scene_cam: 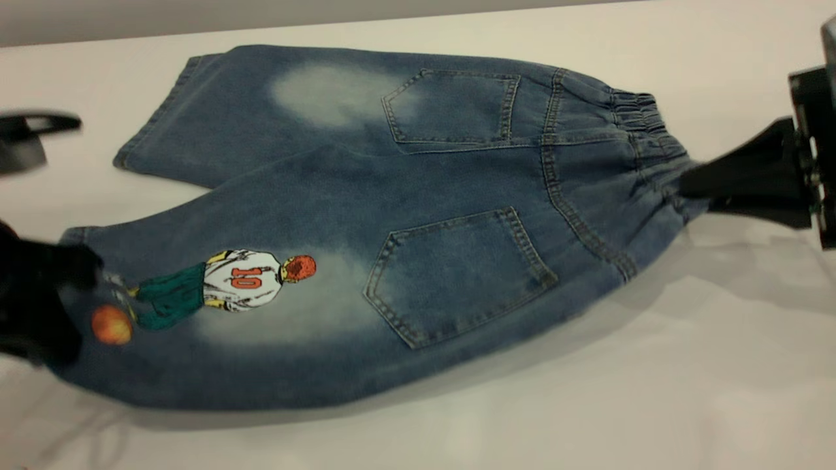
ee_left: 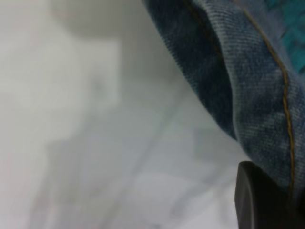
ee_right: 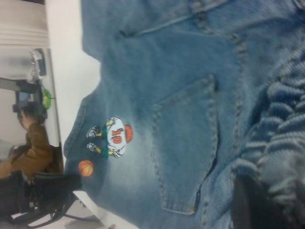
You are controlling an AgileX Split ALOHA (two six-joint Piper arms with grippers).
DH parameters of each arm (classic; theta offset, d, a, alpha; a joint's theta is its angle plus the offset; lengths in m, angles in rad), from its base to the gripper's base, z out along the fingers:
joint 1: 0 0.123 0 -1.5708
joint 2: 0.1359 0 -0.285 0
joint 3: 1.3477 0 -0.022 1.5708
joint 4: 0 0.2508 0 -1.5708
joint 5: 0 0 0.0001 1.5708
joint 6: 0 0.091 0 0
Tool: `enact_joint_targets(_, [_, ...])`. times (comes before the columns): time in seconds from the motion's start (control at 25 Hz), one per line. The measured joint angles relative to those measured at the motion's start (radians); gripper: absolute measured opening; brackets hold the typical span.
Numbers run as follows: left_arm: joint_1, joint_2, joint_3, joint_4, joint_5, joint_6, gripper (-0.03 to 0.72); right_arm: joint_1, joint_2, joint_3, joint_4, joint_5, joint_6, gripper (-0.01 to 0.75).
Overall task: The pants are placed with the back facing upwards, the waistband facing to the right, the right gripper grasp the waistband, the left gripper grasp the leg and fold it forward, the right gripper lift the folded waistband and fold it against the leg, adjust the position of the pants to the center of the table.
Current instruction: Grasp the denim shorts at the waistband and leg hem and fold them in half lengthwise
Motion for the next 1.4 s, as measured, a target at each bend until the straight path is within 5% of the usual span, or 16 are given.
enact_joint_targets(0.68, [0.0,-0.198,-0.166,-0.005,-0.047,-0.001,0.069,0.002,-0.08,-0.168,-0.053,0.014,0.135,0.039])
enact_joint_targets(1.4, [0.0,0.192,-0.519,0.005,-0.121,0.026,0.069,0.002,-0.02,-0.373,-0.057,-0.003,0.189,0.039])
